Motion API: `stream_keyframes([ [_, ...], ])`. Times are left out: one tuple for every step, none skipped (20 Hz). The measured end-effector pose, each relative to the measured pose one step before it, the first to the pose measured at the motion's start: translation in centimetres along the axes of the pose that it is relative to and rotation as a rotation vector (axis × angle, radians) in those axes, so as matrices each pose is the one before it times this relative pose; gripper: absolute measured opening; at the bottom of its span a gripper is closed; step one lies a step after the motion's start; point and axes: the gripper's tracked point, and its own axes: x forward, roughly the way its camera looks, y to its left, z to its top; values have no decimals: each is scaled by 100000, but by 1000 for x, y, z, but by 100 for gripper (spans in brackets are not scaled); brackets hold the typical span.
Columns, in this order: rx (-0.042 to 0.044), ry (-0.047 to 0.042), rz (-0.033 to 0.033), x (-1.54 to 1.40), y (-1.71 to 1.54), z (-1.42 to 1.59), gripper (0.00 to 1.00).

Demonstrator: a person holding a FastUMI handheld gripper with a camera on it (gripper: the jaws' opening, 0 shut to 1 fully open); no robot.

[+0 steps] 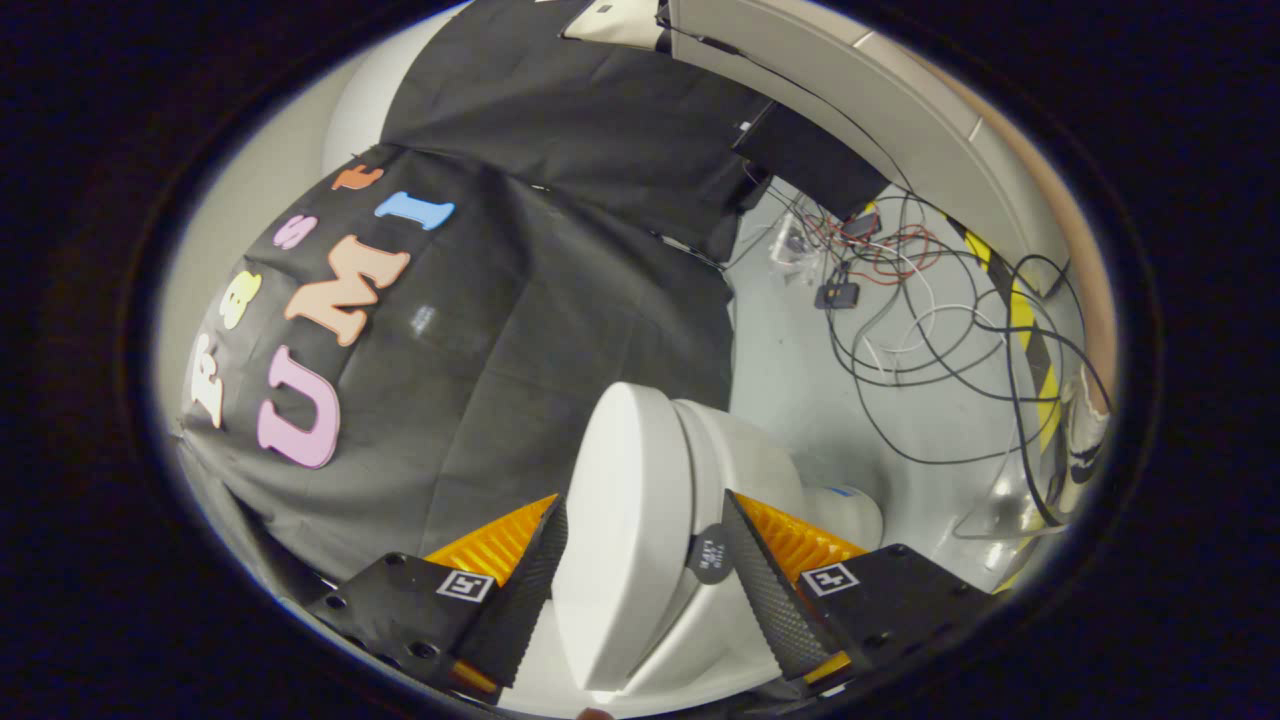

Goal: Open the toilet lid.

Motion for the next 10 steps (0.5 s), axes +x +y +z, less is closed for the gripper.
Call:
stream_keyframes([
  [-284, 904, -422, -108, -205, -322, 96],
  [-211, 1552, -733, -68, -67, -389, 96],
  [-374, 1696, -988, 187, -470, -609, 96],
  [-161, 2031, -1389, 202, -431, -677, 96],
  [30, 1794, -620, 247, -311, -485, 91],
  [293, 932, -663, 133, -79, -400, 86],
  [361, 1165, -932, 243, -243, -174, 81],
  [433, 828, -1010, 244, -420, -267, 76],
  [550, 135, -893, 210, -270, 9, 70],
  [768, -426, -1155, 148, -178, 157, 64],
])
